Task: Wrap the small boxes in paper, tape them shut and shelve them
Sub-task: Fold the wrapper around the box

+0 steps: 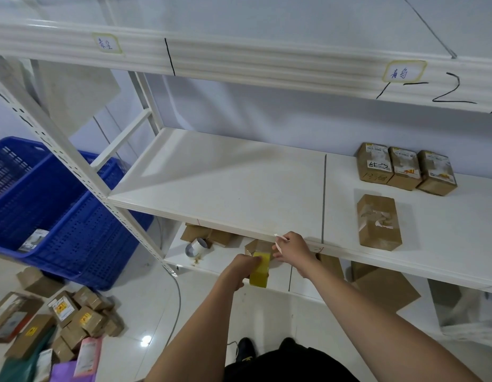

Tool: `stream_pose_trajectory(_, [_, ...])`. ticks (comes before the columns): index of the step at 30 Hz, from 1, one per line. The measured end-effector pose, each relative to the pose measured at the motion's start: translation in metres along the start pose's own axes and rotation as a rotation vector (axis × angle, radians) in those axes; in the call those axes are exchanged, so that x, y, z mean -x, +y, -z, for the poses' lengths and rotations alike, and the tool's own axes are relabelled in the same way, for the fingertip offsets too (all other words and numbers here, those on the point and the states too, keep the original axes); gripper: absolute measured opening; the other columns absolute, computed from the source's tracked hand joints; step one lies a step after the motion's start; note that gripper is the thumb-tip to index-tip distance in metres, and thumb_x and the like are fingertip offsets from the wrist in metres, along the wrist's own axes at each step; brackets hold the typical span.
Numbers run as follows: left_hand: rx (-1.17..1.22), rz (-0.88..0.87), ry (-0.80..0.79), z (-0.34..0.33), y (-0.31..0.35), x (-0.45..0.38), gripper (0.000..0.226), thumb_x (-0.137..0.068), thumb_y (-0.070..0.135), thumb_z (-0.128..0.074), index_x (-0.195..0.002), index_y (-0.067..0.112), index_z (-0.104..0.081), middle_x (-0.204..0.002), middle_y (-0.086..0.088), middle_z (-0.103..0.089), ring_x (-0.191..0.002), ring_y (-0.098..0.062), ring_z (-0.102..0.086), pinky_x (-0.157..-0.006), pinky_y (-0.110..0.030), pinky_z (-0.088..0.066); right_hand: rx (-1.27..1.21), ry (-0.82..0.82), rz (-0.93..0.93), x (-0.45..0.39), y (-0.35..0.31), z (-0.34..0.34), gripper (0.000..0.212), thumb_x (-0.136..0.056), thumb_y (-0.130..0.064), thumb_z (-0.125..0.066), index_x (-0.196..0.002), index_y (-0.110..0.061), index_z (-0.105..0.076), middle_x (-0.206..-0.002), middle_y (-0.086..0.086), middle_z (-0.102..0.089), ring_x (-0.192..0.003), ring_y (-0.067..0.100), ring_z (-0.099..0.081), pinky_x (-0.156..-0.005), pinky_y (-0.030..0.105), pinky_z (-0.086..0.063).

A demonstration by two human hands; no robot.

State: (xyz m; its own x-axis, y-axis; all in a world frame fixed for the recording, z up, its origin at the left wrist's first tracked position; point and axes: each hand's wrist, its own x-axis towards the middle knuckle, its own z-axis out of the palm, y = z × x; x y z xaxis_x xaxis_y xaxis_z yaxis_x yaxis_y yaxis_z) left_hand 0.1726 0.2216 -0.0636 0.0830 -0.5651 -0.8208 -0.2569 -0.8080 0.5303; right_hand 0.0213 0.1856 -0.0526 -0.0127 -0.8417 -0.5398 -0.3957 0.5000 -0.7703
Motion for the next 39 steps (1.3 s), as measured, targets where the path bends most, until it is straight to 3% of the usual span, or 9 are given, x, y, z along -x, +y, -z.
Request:
stream_pose_trajectory(3, [-0.004, 0.003, 0.003, 0.000, 0.001, 0.002, 0.045, -0.101, 0.037, -0.050, -0.137, 0.011, -0.046, -0.109, -0.008, -0.064, -0.096, -0.021, -0.060, -0.086, -0.037, -0.041, 0.023, -0.001, 0.006, 0.000, 0.000, -0.002, 0.021, -0.104, -0.031, -0.050, -0.104, -0.011, -0.056, -0.098, 0.007, -0.070, -0.089, 0.028, -0.073, -0.088, 0.047, -0.059])
stream_pose_trajectory(8, [-0.014, 0.008, 0.026, -0.001, 0.001, 0.000, 0.043, -0.101, 0.035, -0.050, -0.136, 0.010, -0.046, -0.100, -0.006, -0.061, -0.089, -0.018, -0.059, -0.084, -0.035, -0.041, 0.031, -0.004, 0.016, 0.001, -0.002, -0.003, 0.022, -0.104, -0.030, -0.049, -0.106, -0.009, -0.056, -0.098, 0.008, -0.070, -0.090, 0.029, -0.073, -0.088, 0.047, -0.060])
stream_pose_trajectory(15, [-0.091, 0.010, 0.097, -0.007, -0.003, -0.009, 0.049, -0.098, 0.038, -0.055, -0.136, 0.009, -0.045, -0.124, -0.010, -0.056, -0.113, -0.027, -0.057, -0.092, -0.036, -0.051, 0.043, 0.001, 0.029, 0.002, -0.006, -0.001, 0.018, -0.105, -0.027, -0.050, -0.108, -0.011, -0.056, -0.100, 0.007, -0.068, -0.091, 0.027, -0.072, -0.087, 0.042, -0.061])
stream_pose_trajectory(19, [-0.143, 0.038, 0.140, -0.008, -0.013, -0.011, 0.051, -0.094, 0.045, -0.058, -0.131, 0.011, -0.046, -0.115, -0.008, -0.054, -0.105, -0.026, -0.056, -0.095, -0.037, -0.051, 0.032, -0.003, 0.030, 0.002, -0.005, 0.002, 0.015, -0.105, -0.026, -0.050, -0.102, -0.012, -0.055, -0.102, 0.009, -0.068, -0.093, 0.028, -0.072, -0.087, 0.043, -0.060])
stream_pose_trajectory(23, [-0.093, 0.046, 0.143, -0.010, -0.024, -0.015, 0.056, -0.093, 0.051, -0.060, -0.130, 0.009, -0.048, -0.113, -0.007, -0.055, -0.101, -0.025, -0.056, -0.087, -0.036, -0.049, 0.019, -0.002, 0.028, 0.004, -0.003, 0.003, 0.015, -0.105, -0.025, -0.049, -0.100, -0.012, -0.054, -0.102, 0.010, -0.068, -0.093, 0.030, -0.071, -0.087, 0.042, -0.060])
stream_pose_trajectory(28, [0.047, 0.044, 0.007, -0.006, -0.031, -0.008, 0.058, -0.093, 0.057, -0.058, -0.129, 0.012, -0.051, -0.119, -0.007, -0.058, -0.108, -0.025, -0.057, -0.089, -0.036, -0.046, 0.020, 0.003, 0.025, 0.007, 0.000, 0.000, 0.019, -0.105, -0.028, -0.048, -0.104, -0.010, -0.055, -0.101, 0.008, -0.069, -0.091, 0.029, -0.072, -0.086, 0.042, -0.061])
stream_pose_trajectory(32, [0.096, 0.018, -0.071, -0.002, -0.048, -0.011, 0.052, -0.094, 0.038, -0.065, -0.137, 0.011, -0.052, -0.133, -0.010, -0.057, -0.121, -0.027, -0.056, -0.104, -0.042, -0.045, 0.000, 0.006, 0.048, 0.010, 0.001, -0.004, 0.019, -0.105, -0.027, -0.049, -0.104, -0.009, -0.057, -0.098, 0.008, -0.070, -0.089, 0.030, -0.072, -0.082, 0.044, -0.062])
stream_pose_trajectory(37, [0.103, -0.003, -0.024, 0.008, -0.049, -0.011, 0.049, -0.090, 0.037, -0.071, -0.129, 0.010, -0.060, -0.128, -0.011, -0.062, -0.117, -0.026, -0.058, -0.091, -0.036, -0.048, -0.002, 0.022, 0.092, 0.013, -0.002, -0.007, 0.018, -0.102, -0.021, -0.054, -0.101, -0.005, -0.061, -0.092, 0.011, -0.071, -0.070, 0.025, -0.069, -0.074, 0.046, -0.063])
stream_pose_trajectory(39, [0.086, 0.011, -0.007, 0.009, -0.047, -0.012, 0.048, -0.089, 0.036, -0.071, -0.128, 0.009, -0.059, -0.126, -0.011, -0.063, -0.115, -0.026, -0.060, -0.085, -0.035, -0.047, 0.030, 0.029, 0.107, 0.015, -0.002, -0.008, 0.018, -0.102, -0.021, -0.055, -0.099, -0.005, -0.063, -0.090, 0.011, -0.072, -0.062, 0.020, -0.065, -0.065, 0.039, -0.062])
